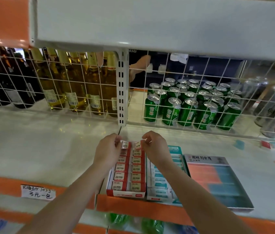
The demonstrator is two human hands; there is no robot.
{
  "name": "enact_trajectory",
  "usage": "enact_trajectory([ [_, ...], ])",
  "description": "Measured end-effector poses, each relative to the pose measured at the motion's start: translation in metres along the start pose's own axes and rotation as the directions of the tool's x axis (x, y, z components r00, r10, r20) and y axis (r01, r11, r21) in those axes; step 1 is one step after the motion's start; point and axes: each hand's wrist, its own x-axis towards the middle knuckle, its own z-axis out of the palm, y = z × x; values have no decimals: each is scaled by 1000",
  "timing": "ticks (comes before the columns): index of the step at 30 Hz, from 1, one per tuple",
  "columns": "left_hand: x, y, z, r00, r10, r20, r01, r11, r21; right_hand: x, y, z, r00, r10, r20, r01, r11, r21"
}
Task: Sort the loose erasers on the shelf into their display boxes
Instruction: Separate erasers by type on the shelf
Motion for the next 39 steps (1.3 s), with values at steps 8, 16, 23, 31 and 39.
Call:
enact_trajectory([
  [8, 13, -5, 2, 994, 96, 44, -104, 972, 210, 10, -5, 0, 996, -64, 59, 75, 974, -213],
  [16, 8, -5, 1, 929, 276, 247, -343, 891, 296, 7, 1, -9, 943, -228, 242, 305, 882, -360],
  [23, 9, -3, 5, 880, 270, 390, -422, 821, 384, 6, 4, -3, 873, -277, 401, 449, 779, -438],
  [31, 6, 4, 4, 882, 246, 403, -373, 886, 277, 0, 13, -23, 925, -249, 286, 338, 883, -326],
  [39, -8, 57, 32, 857, 289, 426, -390, 905, 170, -12, 60, -93, 981, -121, 153, 169, 916, -364],
])
